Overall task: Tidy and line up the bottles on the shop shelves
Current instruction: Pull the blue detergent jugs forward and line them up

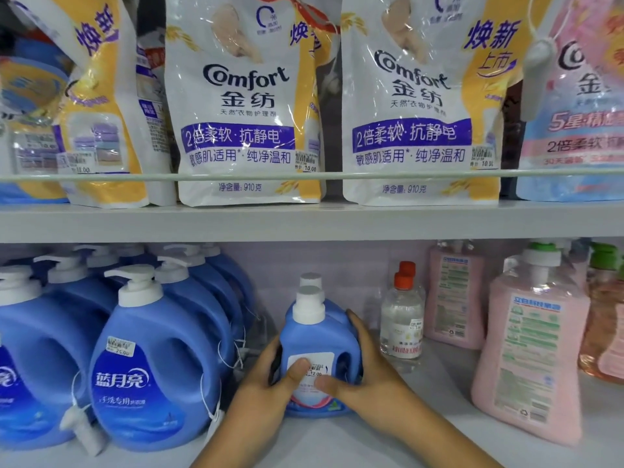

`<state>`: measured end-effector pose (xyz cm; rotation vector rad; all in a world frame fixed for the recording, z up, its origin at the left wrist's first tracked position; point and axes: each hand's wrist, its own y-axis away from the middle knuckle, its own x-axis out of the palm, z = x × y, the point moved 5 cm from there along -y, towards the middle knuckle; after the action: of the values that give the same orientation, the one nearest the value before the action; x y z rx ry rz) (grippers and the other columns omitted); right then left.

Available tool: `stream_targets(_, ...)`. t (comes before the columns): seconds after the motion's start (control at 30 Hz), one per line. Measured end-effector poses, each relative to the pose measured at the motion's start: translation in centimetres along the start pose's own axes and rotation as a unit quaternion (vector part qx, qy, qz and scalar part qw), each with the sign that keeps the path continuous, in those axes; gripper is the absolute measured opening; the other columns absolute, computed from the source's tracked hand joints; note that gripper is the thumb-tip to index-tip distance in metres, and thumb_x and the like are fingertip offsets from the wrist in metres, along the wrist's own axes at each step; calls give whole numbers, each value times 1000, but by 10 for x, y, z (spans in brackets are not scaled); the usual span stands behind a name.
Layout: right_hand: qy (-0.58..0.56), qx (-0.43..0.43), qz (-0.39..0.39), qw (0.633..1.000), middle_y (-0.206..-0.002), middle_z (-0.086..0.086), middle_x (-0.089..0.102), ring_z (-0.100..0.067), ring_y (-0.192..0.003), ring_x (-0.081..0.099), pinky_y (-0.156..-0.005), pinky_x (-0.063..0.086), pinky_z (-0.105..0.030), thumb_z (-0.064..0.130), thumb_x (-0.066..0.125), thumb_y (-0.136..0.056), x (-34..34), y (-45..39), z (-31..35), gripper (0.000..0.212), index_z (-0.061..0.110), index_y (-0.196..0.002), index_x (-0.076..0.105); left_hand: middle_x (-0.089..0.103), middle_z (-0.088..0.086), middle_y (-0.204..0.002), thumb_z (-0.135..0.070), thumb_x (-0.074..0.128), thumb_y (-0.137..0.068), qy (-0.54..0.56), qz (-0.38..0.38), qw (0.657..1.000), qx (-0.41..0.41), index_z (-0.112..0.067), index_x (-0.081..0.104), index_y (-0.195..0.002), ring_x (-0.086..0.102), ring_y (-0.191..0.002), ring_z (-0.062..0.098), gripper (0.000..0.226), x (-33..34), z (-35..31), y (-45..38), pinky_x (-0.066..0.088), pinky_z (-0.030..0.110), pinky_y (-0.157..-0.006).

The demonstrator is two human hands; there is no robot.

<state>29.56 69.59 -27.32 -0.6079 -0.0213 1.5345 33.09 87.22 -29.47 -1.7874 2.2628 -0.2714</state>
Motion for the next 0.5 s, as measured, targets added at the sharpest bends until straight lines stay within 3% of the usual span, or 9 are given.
stream_targets(0.1,-27,35,-20,999,-133,29,59,6,-121,59,-99,53,-21,35,86,-79,-9,4,-9,83,59,-140,35,75,-18,-121,-32,76,-80,20,-7,1000,-8,-32,60,-137,69,-109,-4,59,-2,5,-2,54,10,-80)
stream_targets(0.13,-40,43,-74,996,-129,22,64,2,-116,64,-97,54,-24,30,85,-81,-20,6,-12,71,51,-136,45,76,-17,-118,-26,76,-83,24,-12,1000,-7,-29,62,-136,70,-107,-4,55,-2,7,-3,54,10,-78)
stream_targets(0.2,3,16,-257,966,-117,10,68,-10,-104,69,-89,56,-28,27,82,-83,-59,13,-13,41,40,-116,61,77,-16,-115,-17,76,-87,23,-18,1000,-1,-26,63,-134,72,-103,-2,50,-2,9,-3,55,10,-76)
stream_targets(0.27,88,-1,-378,922,-113,5,62,-10,-93,63,-82,51,-31,32,80,-82,-97,15,-11,30,29,-105,62,77,-15,-117,-20,78,-81,26,-34,999,16,-28,62,-132,71,-109,2,54,-1,6,-2,57,14,-79)
stream_targets(0.33,152,57,-374,913,-109,6,56,-9,-89,54,-81,46,-26,36,85,-78,-117,5,-14,43,25,-109,58,75,-10,-123,-19,81,-78,2,-71,996,52,-29,61,-131,68,-120,10,58,1,-1,3,58,24,-92)
stream_targets(0.4,98,86,-301,945,-92,18,65,-1,-79,63,-69,48,-13,31,90,-75,-117,-8,-19,41,28,-100,57,67,-4,-134,-14,84,-85,-108,-146,974,134,-22,61,-134,62,-128,17,55,0,-19,15,51,40,-107)
stream_targets(0.43,72,91,-267,957,-82,20,70,2,-74,68,-60,47,-7,25,89,-76,-114,-13,-24,36,30,-95,59,64,-2,-134,-16,82,-87,-165,-190,948,193,-18,62,-131,60,-127,19,48,2,-30,24,48,40,-107)
stream_targets(0.5,75,75,-244,964,-75,19,72,6,-72,70,-55,46,-4,19,87,-79,-112,-16,-25,27,31,-88,65,64,-1,-123,-29,74,-86,-178,-243,910,286,-16,66,-119,62,-116,18,36,19,-51,48,48,31,-98)
